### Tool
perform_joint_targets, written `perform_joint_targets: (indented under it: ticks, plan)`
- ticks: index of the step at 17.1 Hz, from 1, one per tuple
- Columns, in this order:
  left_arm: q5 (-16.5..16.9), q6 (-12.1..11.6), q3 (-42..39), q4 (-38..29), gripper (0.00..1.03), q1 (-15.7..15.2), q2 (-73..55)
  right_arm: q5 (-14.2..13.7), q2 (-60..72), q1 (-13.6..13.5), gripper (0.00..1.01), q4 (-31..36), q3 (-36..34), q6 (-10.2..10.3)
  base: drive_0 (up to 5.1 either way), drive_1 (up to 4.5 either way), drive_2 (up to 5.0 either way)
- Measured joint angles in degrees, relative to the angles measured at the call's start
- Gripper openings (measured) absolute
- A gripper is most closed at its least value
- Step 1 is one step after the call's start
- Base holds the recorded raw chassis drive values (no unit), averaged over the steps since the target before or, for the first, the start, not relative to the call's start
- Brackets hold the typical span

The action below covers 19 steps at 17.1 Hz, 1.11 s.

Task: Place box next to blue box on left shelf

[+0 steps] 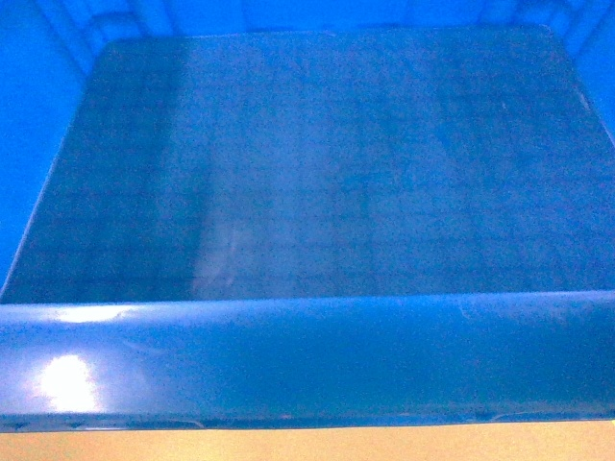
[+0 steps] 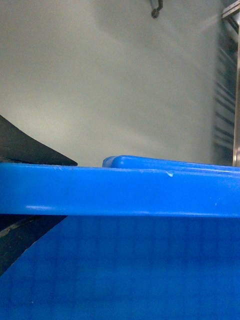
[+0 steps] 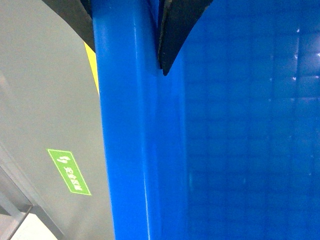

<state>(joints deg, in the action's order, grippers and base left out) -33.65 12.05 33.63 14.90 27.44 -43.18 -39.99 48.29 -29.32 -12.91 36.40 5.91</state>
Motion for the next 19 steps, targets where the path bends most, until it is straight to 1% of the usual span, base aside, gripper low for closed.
perform_joint_targets:
  ticks: [19]
  plan:
    - [0.0, 0.0, 0.0, 0.0, 0.11, 0.0, 0.1, -0.1, 0.0, 0.0, 0.16, 0.0, 0.0, 0.0, 0.0, 4.10, -4.1]
